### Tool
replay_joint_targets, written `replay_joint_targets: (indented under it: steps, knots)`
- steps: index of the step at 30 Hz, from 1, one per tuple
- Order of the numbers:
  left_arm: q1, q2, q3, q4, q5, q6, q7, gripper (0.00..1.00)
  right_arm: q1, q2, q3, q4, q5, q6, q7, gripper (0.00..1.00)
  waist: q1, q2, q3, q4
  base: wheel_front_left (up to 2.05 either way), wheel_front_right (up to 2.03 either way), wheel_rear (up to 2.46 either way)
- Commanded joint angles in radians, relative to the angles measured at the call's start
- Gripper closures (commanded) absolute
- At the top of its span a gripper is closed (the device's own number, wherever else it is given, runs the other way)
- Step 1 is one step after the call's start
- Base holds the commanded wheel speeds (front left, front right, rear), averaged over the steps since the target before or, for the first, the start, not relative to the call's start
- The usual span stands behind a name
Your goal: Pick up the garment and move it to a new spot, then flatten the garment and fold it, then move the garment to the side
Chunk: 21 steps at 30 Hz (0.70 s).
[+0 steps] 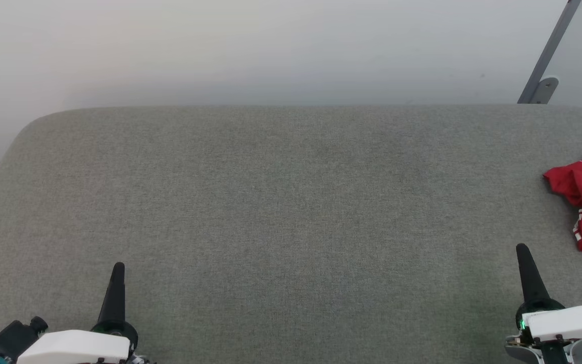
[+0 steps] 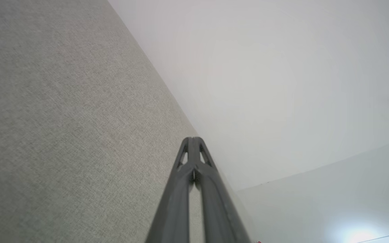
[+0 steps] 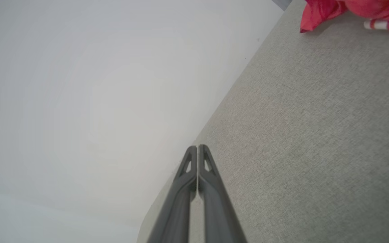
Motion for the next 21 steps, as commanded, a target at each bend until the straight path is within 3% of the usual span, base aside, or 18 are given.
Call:
replay_joint_targets:
  steps: [1,21]
  knots:
    - [-0.024,0.001,0.004,-0.002,-0.032,-0.003,0.007,1.00,-0.019,0.002,0.001,-0.003,0.026,0.000,0.008,1.00,0.0000,-0.0001,0.000,-0.001,0.00,0.00,0.00]
    - [-0.067,-0.004,0.012,0.024,-0.203,-0.004,0.055,1.00,-0.051,0.016,0.002,0.012,0.182,0.000,0.058,1.00,0.0000,-0.0001,-0.002,-0.012,0.00,0.00,0.00]
